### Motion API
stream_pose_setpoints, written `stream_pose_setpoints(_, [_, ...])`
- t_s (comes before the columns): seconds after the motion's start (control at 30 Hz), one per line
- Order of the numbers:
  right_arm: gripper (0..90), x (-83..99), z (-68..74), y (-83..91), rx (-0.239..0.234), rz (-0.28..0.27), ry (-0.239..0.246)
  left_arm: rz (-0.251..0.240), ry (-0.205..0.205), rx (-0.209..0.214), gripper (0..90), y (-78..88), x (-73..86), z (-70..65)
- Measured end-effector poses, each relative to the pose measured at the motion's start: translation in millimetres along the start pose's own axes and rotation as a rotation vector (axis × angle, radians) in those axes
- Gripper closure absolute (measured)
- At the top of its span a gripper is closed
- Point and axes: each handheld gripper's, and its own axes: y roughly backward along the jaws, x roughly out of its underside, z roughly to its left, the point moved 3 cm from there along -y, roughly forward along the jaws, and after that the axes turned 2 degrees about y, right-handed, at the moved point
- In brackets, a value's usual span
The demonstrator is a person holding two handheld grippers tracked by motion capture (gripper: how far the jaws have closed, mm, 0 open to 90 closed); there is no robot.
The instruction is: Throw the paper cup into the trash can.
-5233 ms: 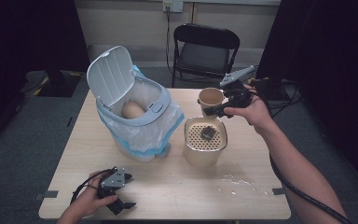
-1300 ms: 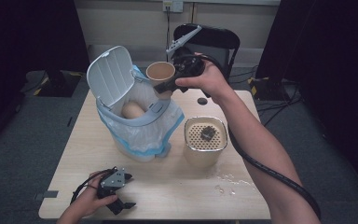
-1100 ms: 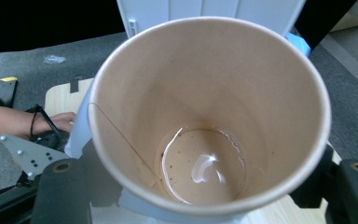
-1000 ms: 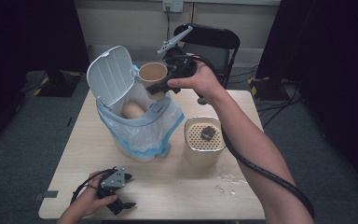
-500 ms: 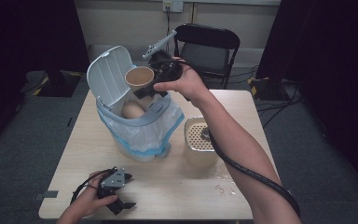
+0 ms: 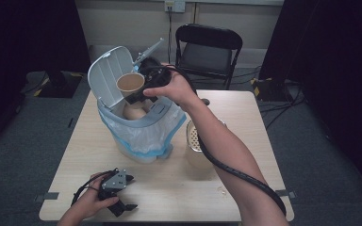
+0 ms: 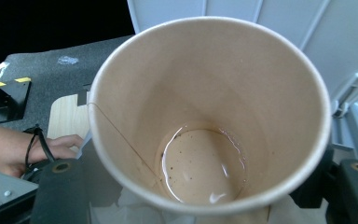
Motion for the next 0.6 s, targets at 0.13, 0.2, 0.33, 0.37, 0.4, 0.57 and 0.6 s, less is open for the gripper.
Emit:
stream_pose_setpoints(0.13, [28.1,2.3,-2.3,-7.2,-0.003,0.004,-0.009,0.0,0.0,0.0,0.0,0.0,0.0,0.0])
stream_pose_setpoints(0.2, [28.1,3.7,-3.9,-9.5,-0.002,0.005,-0.011,0.0,0.0,0.0,0.0,0.0,0.0,0.0])
stream_pose_setpoints(0.33, [27.9,5.6,-6.4,-12.2,0.004,0.006,-0.014,0.001,0.0,0.0,0.0,0.0,0.0,0.0])
stream_pose_setpoints(0.37, [27.8,6.0,-6.6,-12.9,0.006,0.006,-0.018,0.0,0.0,0.0,0.0,0.0,0.0,0.0])
stream_pose_setpoints(0.4, [27.8,6.6,-6.9,-13.8,0.008,0.004,-0.019,0.0,0.0,0.0,0.0,0.0,0.0,0.0])
stream_pose_setpoints(0.57, [27.0,10.5,-8.3,-17.4,0.02,0.007,-0.022,0.0,0.0,0.0,0.0,0.0,0.0,0.0])
stream_pose_setpoints(0.6, [26.6,11.6,-8.3,-18.2,0.02,0.004,-0.031,-0.003,0.001,0.001,0.0,-0.2,0.0,-0.1])
